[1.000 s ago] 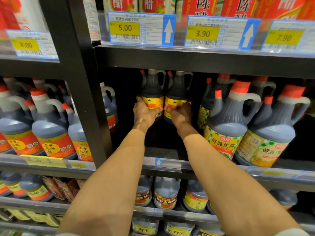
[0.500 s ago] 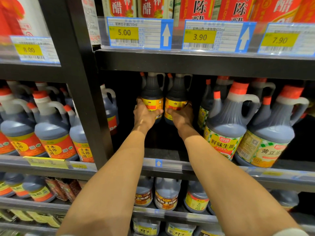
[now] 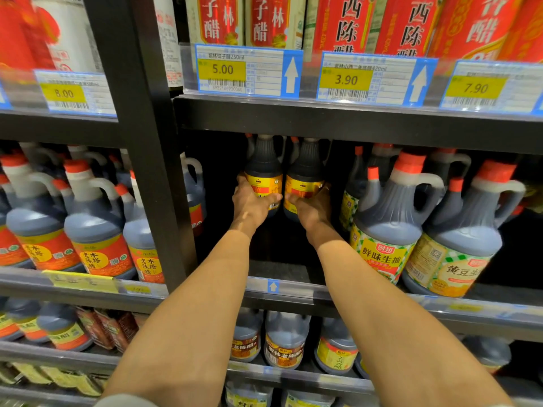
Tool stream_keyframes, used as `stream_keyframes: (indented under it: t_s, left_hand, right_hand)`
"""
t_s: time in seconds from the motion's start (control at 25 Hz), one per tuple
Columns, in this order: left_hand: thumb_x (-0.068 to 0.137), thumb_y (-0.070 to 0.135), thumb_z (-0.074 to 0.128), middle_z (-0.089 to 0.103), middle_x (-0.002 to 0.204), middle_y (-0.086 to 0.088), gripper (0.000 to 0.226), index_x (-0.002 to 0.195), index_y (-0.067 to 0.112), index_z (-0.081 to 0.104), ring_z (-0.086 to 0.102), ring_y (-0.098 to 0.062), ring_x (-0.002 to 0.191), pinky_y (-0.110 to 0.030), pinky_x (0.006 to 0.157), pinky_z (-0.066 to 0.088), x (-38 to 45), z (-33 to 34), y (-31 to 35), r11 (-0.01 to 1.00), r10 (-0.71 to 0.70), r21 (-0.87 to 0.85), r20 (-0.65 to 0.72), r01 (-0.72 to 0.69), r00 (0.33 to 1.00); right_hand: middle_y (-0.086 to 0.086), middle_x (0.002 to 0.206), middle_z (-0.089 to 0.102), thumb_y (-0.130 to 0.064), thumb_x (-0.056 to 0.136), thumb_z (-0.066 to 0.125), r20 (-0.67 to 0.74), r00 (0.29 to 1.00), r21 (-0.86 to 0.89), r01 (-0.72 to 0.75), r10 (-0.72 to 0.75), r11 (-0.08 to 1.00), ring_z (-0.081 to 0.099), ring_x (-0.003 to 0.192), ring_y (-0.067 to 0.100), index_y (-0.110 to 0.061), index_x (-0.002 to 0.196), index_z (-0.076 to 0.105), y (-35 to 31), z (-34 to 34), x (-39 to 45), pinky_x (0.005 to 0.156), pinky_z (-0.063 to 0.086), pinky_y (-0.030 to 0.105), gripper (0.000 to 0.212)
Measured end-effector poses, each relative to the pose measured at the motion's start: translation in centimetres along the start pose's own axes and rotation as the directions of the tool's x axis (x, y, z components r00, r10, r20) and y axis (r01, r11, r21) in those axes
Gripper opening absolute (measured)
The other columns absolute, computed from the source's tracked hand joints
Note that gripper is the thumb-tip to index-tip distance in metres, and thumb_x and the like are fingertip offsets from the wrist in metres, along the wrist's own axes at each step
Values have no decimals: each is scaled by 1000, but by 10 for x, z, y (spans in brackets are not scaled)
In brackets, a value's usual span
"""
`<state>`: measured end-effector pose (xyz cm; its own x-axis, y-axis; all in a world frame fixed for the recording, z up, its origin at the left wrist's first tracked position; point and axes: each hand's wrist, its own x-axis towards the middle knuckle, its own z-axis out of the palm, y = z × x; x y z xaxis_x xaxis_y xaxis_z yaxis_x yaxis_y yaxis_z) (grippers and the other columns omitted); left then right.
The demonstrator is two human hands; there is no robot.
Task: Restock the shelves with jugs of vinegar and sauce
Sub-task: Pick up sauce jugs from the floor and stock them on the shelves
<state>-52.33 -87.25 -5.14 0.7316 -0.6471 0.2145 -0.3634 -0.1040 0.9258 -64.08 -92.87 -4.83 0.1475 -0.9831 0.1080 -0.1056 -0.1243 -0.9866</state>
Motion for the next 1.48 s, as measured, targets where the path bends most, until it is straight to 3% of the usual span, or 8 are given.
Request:
stream_keyframes:
  t_s: [0.4, 0.64, 1.04, 1.16, 1.24, 1.28, 1.36, 1.48]
  left_hand:
    - [74, 21, 92, 56, 139, -15, 86, 142, 9, 41, 57, -34, 128, -42, 105, 48, -2, 1, 1, 1000, -10, 9, -5, 10, 1000]
    - [74, 20, 91, 58, 135, -14, 81, 138, 8, 43, 58, -33, 125, -39, 103, 49, -5, -1, 1, 1000, -1, -11, -5, 1, 1000]
    - [68, 26, 95, 47, 148, -15, 110, 156, 11, 29, 49, -35, 138, -52, 112, 44, -16, -7, 2, 1000, -2, 29, 26, 1, 1000]
    - [76, 31, 89, 39, 158, -13, 112, 161, 15, 19, 42, -34, 144, -54, 115, 40, -26, -16, 8, 992, 10, 121, 59, -17, 998]
    - [79, 34, 87, 37, 160, -13, 112, 163, 16, 15, 40, -35, 146, -52, 117, 38, -34, -24, 17, 985, 11, 173, 60, -22, 998]
    - [81, 34, 86, 36, 160, -14, 111, 163, 16, 13, 39, -36, 146, -51, 117, 38, -39, -29, 22, 981, 8, 194, 59, -19, 998]
    - [84, 32, 83, 37, 159, -15, 106, 163, 15, 14, 39, -38, 145, -51, 115, 38, -51, -38, 33, 975, 2, 221, 62, -16, 998]
    - [88, 27, 78, 40, 157, -14, 91, 160, 17, 23, 42, -37, 143, -47, 114, 38, -80, -54, 44, 972, 29, 228, 114, -54, 993]
  right_hand:
    - [11, 161, 40, -18, 89, 80, 40, 999, 50, 3, -5, 999, 42, 146, 30, -13, 163, 18, 4, 0, -2, 116, 36, 42, 97]
    - [11, 158, 46, -15, 87, 81, 73, 997, 90, -6, 0, 996, 46, 143, 30, -15, 161, 24, 6, 0, -4, 118, 38, 51, 94]
    - [7, 152, 51, -13, 77, 88, 34, 999, 143, -43, 39, 989, 51, 138, 25, -16, 160, 26, 3, -2, -11, 115, 41, 43, 103]
    - [-2, 131, 54, -7, 83, 83, 46, 998, 140, -58, 52, 988, 56, 121, 15, -21, 151, 40, -3, -5, -24, 102, 38, 28, 81]
    - [-4, 118, 56, -6, 86, 78, 79, 996, 115, -56, 47, 992, 58, 103, 11, -31, 118, 56, -6, -9, -34, 97, 37, 27, 46]
    - [-5, 114, 56, -6, 87, 77, 98, 994, 102, -50, 40, 994, 57, 102, 11, -32, 109, 54, -10, -12, -42, 96, 36, 28, 40]
    - [-3, 116, 57, -10, 88, 78, 113, 993, 60, -35, 28, 998, 55, 113, 16, -29, 126, 53, -17, -20, -60, 98, 37, 30, 50]
    - [10, 140, 59, -10, 87, 78, 123, 992, -66, 17, -9, 998, 54, 133, 29, -15, 148, 44, -33, -32, -93, 110, 41, 40, 70]
